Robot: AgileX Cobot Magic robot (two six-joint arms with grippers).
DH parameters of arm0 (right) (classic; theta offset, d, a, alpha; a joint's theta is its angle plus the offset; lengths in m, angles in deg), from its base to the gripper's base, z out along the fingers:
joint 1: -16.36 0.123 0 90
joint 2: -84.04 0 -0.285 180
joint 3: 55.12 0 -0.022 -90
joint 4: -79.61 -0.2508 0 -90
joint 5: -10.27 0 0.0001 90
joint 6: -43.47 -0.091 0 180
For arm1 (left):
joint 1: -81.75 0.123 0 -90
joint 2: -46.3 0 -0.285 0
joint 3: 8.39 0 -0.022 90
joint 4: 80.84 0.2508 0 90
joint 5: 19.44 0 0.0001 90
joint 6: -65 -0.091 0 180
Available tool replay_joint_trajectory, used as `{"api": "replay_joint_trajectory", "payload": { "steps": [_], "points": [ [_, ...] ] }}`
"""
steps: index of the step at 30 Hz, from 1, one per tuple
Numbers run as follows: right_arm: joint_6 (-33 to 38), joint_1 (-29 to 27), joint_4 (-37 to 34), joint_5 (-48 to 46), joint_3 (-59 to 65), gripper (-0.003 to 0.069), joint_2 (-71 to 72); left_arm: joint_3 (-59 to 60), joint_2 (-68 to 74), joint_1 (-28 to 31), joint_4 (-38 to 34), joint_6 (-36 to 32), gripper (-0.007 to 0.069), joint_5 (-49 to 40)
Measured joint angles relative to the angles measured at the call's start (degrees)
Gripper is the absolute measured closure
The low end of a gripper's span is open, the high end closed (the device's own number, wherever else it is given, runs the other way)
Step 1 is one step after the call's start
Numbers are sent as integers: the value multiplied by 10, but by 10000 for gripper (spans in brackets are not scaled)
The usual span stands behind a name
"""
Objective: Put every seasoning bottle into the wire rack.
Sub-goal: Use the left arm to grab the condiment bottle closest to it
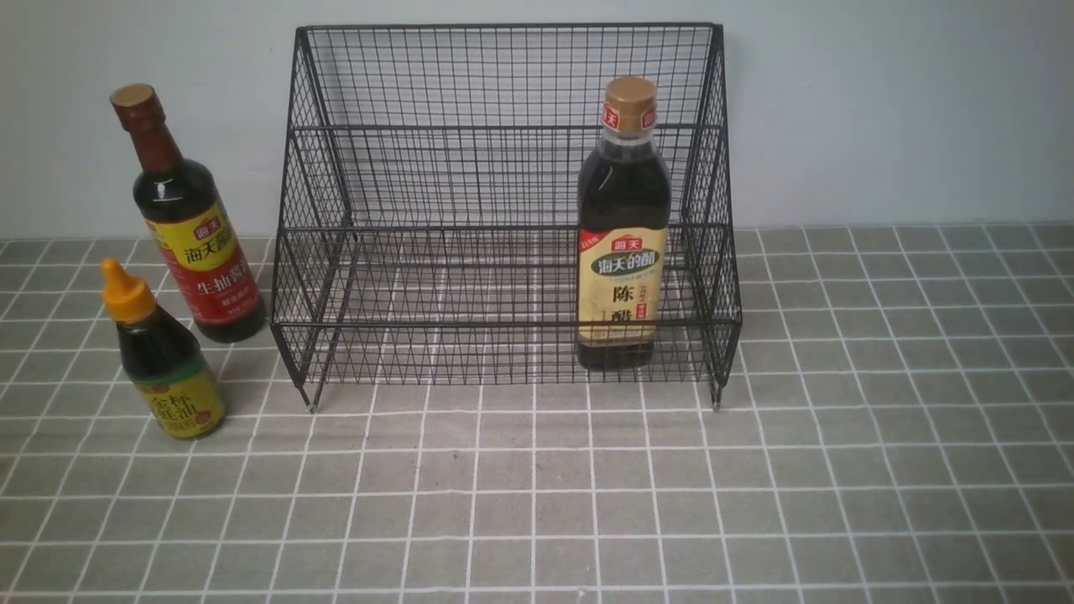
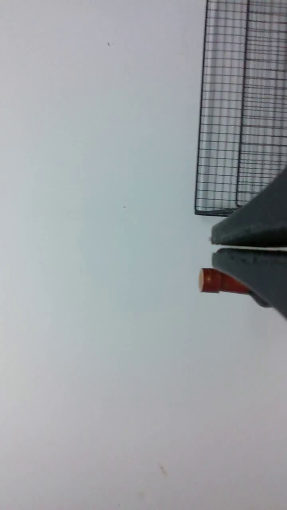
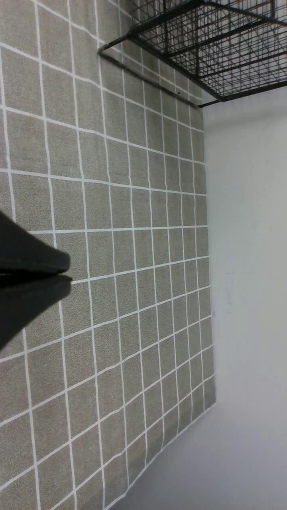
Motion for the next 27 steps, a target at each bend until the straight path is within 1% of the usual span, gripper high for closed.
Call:
{"api": "replay_joint_trajectory", "payload": {
  "steps": [3, 4, 5, 6, 8, 11, 12, 13, 14, 17, 19, 22, 24, 27],
  "points": [
    [0, 0, 0, 0, 0, 669, 0, -33, 82, 0, -27, -36, 624, -5],
    [0, 0, 0, 0, 0, 669, 0, -40, 96, 0, -29, -39, 622, -5],
    [0, 0, 0, 0, 0, 669, 0, -67, 153, 0, -50, -54, 595, -2],
    [0, 0, 0, 0, 0, 669, 0, -74, 175, 0, -56, -57, 587, -1],
    [0, 0, 0, 0, 0, 669, 0, -116, 252, 0, -89, -70, 524, 7],
    [0, 0, 0, 0, 0, 669, 0, -156, 339, 0, -125, -77, 404, 18],
    [0, 0, 0, 0, 0, 669, 0, -170, 367, 0, -133, -79, 354, 25],
    [0, 0, 0, 0, 0, 669, 0, -190, 405, 0, -141, -79, 282, 37],
    [0, 0, 0, 0, 0, 669, 0, -192, 410, 0, -142, -79, 272, 42],
    [0, 0, 0, 0, 0, 669, 0, -227, 490, 0, -157, -79, 123, 75],
    [0, 0, 0, 0, 0, 669, 0, -244, 531, 0, -160, -79, 62, 94],
    [0, 0, 0, 0, 0, 669, 0, -265, 599, 0, -160, -79, 8, 116],
    [0, 0, 0, 0, 0, 669, 0, -271, 624, 0, -160, -79, 4, 127],
    [0, 0, 0, 0, 0, 669, 0, -284, 702, 0, -160, -79, 1, 181]
  ]
}}
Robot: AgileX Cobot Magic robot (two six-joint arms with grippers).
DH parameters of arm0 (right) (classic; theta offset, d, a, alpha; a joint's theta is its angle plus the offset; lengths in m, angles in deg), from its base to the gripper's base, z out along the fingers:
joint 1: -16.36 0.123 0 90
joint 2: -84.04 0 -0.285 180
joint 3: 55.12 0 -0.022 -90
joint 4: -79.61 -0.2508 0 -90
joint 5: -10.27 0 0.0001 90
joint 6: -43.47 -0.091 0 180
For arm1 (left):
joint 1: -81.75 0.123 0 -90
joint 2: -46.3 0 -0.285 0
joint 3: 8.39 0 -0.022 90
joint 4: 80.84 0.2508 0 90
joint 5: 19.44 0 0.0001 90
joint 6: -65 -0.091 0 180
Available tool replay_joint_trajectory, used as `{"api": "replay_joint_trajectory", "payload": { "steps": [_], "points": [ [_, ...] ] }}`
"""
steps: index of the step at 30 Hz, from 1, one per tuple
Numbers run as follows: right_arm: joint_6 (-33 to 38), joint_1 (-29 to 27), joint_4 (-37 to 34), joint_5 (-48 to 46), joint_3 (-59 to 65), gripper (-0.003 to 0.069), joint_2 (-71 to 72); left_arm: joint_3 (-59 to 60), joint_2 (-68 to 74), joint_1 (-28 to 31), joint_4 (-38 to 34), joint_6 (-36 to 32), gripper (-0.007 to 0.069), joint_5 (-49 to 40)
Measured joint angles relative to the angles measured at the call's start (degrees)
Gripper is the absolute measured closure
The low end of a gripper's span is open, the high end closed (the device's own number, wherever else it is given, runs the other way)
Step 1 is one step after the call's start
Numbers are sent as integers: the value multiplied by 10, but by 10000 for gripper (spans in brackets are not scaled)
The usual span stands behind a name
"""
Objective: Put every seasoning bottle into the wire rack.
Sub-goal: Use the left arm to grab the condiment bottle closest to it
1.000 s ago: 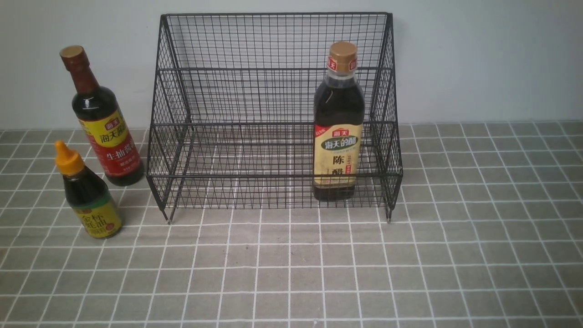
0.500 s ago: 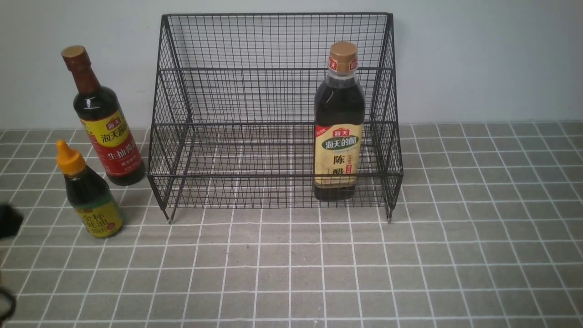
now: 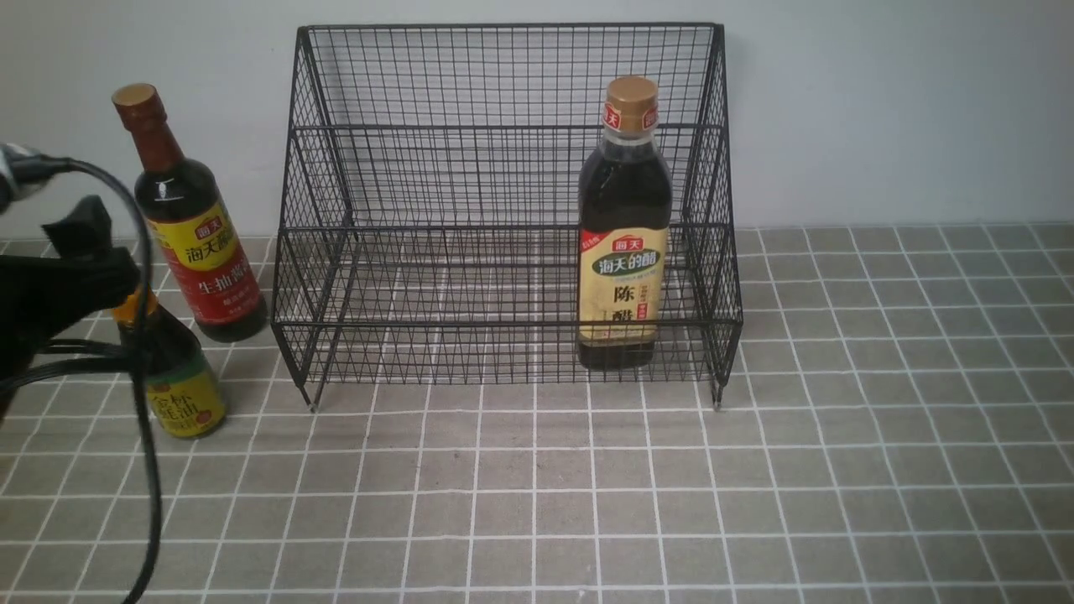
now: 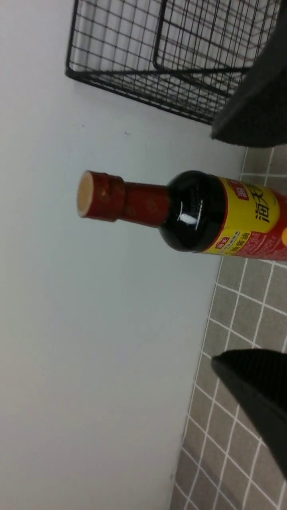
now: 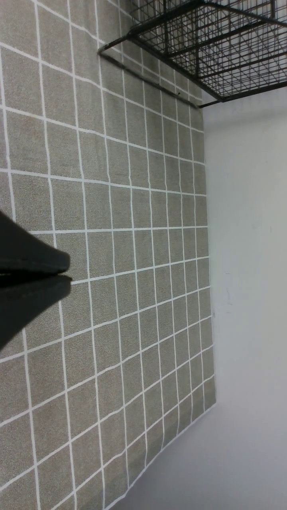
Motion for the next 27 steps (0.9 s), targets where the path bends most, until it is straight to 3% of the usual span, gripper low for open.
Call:
{"api": "replay_joint_trajectory", "payload": {
  "steps": [13, 16, 20, 27],
  "points": [
    [0, 0, 0, 0, 0, 669, 0, -24, 174, 0, 1, 3, 115, 105],
    [0, 0, 0, 0, 0, 669, 0, -26, 200, 0, 2, 6, 182, 116],
    [0, 0, 0, 0, 0, 669, 0, -26, 216, 0, 4, 13, 350, 118],
    [0, 0, 0, 0, 0, 669, 0, -23, 177, 0, 18, 10, 347, 78]
  ]
}}
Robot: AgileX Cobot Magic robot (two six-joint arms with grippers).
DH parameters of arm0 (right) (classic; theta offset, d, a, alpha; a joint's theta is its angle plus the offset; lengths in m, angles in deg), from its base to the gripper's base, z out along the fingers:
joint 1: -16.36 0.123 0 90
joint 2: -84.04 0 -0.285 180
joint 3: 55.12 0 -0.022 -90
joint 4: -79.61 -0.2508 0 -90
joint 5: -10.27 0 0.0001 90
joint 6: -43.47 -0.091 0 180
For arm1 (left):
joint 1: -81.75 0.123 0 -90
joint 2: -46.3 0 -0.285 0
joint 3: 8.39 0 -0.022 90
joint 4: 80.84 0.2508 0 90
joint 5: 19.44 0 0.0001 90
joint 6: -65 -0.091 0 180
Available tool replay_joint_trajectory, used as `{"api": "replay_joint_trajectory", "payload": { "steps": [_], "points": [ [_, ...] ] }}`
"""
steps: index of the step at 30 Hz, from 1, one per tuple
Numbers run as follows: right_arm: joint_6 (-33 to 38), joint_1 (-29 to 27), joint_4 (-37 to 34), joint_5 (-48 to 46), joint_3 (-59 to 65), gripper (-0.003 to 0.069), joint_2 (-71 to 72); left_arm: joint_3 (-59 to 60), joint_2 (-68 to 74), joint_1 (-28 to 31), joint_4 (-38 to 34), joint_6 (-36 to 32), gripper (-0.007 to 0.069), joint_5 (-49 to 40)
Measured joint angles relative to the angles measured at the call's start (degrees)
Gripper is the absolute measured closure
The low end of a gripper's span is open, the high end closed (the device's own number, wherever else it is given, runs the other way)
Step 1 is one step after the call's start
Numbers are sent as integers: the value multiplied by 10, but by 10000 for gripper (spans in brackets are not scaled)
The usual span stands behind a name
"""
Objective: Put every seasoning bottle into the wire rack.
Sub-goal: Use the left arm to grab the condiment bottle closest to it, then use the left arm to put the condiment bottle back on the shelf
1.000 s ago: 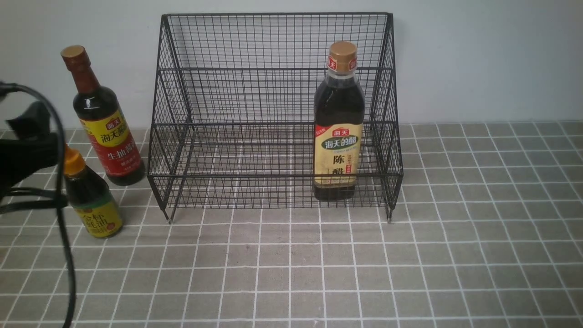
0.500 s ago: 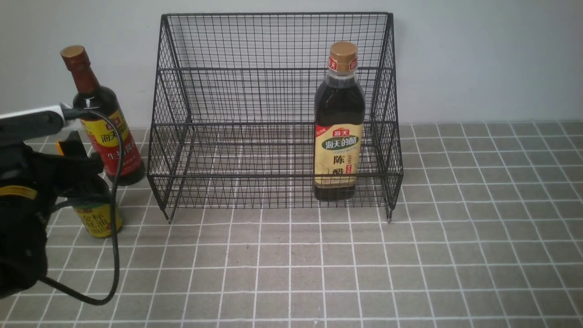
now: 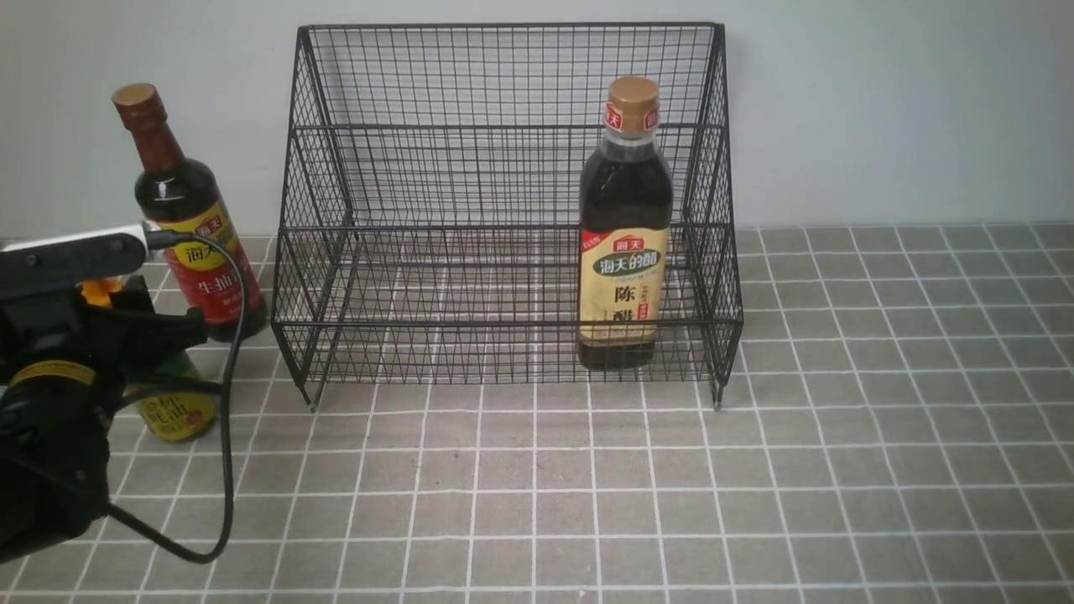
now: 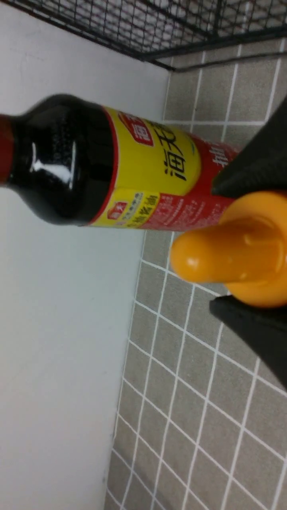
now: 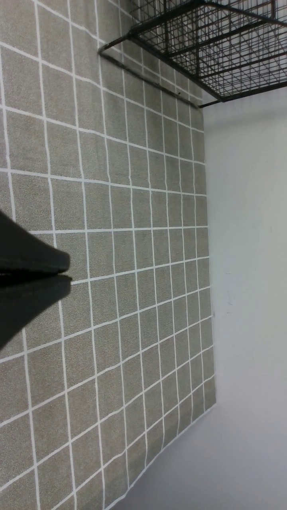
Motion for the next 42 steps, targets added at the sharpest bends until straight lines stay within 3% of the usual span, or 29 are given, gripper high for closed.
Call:
{"api": "replay_joint_trajectory", "payload": {
  "steps": [8, 15, 24, 42],
  "points": [
    [0, 0, 0, 0, 0, 669, 0, 2, -153, -9, 34, 0, 347, -52],
    [0, 0, 0, 0, 0, 669, 0, -37, -237, -66, 100, 0, 347, -93],
    [0, 0, 0, 0, 0, 669, 0, -164, -164, -163, 163, -2, 347, -172],
    [0, 0, 0, 0, 0, 669, 0, -177, -4, -176, 150, 3, 347, -192]
  ]
}}
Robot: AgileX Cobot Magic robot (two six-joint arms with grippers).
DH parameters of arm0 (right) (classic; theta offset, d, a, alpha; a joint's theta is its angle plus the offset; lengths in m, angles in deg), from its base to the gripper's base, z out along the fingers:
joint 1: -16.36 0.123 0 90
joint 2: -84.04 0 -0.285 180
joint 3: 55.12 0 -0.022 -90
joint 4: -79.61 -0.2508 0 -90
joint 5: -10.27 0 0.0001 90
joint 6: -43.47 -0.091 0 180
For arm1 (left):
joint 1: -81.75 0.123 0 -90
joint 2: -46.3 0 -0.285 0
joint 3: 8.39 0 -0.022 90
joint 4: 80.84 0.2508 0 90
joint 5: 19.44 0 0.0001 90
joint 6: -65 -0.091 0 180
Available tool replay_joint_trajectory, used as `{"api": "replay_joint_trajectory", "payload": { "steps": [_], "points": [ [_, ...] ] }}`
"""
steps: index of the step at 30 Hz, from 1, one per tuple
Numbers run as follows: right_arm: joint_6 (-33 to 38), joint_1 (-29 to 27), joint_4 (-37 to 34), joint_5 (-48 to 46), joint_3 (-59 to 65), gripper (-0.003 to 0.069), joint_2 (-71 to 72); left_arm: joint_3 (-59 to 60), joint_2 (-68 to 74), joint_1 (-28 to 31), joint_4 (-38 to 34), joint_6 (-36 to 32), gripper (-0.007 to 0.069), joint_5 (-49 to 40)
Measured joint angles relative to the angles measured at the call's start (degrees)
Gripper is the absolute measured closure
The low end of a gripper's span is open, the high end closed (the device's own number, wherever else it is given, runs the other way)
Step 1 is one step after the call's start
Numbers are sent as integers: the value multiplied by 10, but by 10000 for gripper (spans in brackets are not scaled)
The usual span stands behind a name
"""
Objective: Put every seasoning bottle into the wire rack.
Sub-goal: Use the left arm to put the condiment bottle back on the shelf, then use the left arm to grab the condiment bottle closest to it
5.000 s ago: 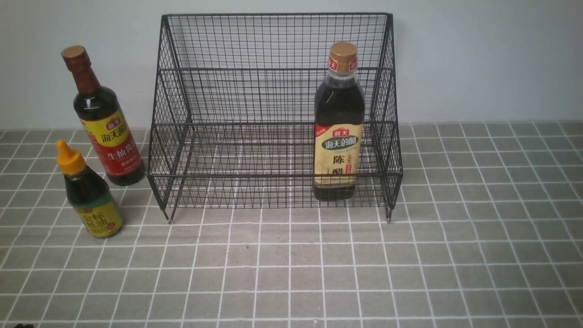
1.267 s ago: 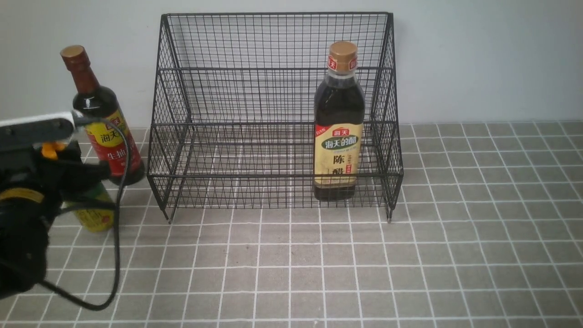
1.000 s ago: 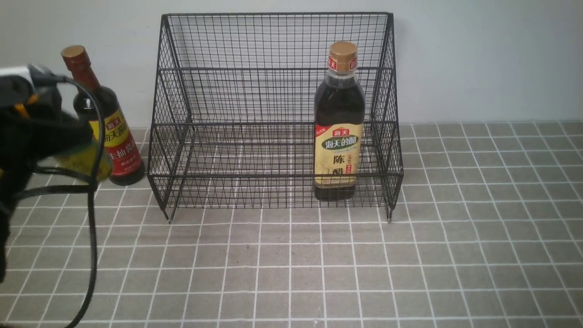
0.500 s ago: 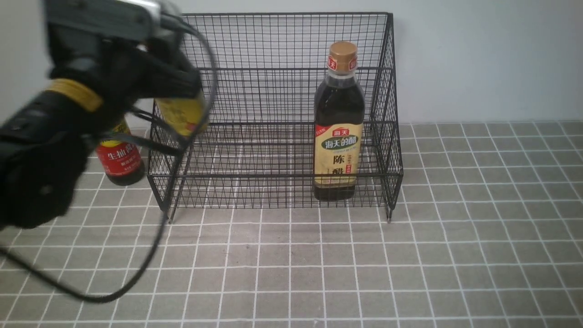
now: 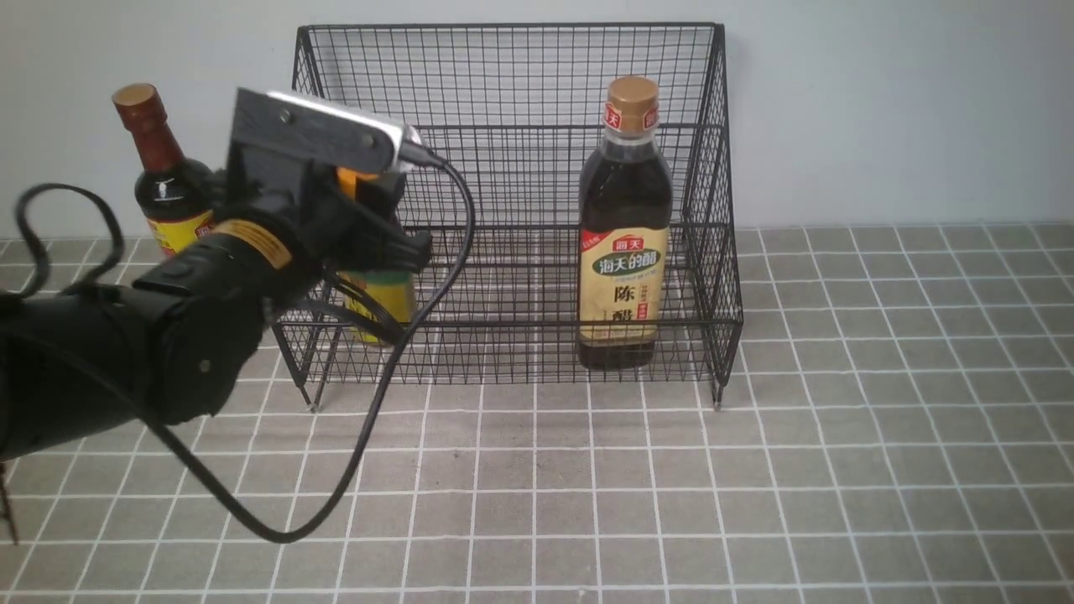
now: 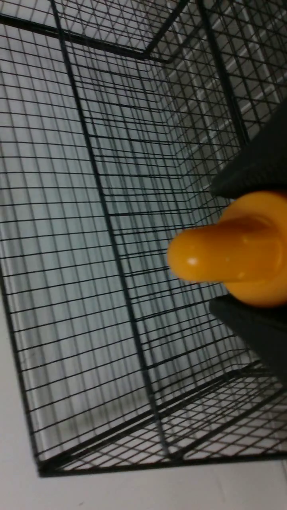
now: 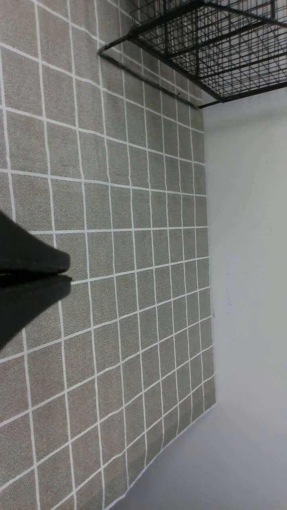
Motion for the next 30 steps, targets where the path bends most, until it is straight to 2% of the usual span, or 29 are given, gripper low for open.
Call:
{"api": "replay_joint_trajectory", "payload": {
  "steps": [7, 9, 13, 16, 20, 24, 25, 28, 30],
  "points": [
    [0, 0, 0, 0, 0, 669, 0, -2, 24, 0, -60, 1, 333, -20],
    [0, 0, 0, 0, 0, 669, 0, -2, 24, 0, -66, 1, 289, -25],
    [0, 0, 0, 0, 0, 669, 0, -2, 11, -1, -71, 1, 146, -29],
    [0, 0, 0, 0, 0, 669, 0, -2, -9, 0, -74, 1, 105, -30],
    [0, 0, 0, 0, 0, 669, 0, -2, -70, 0, -77, 1, 108, -31],
    [0, 0, 0, 0, 0, 669, 0, -2, -119, 3, -88, 0, 185, -27],
    [0, 0, 0, 0, 0, 669, 0, -2, -134, 6, -92, -4, 236, -25],
    [0, 0, 0, 0, 0, 669, 0, -2, -170, 35, -102, -30, 484, -17],
    [0, 0, 0, 0, 0, 669, 0, -3, -180, 66, -104, -39, 575, -13]
  ]
}}
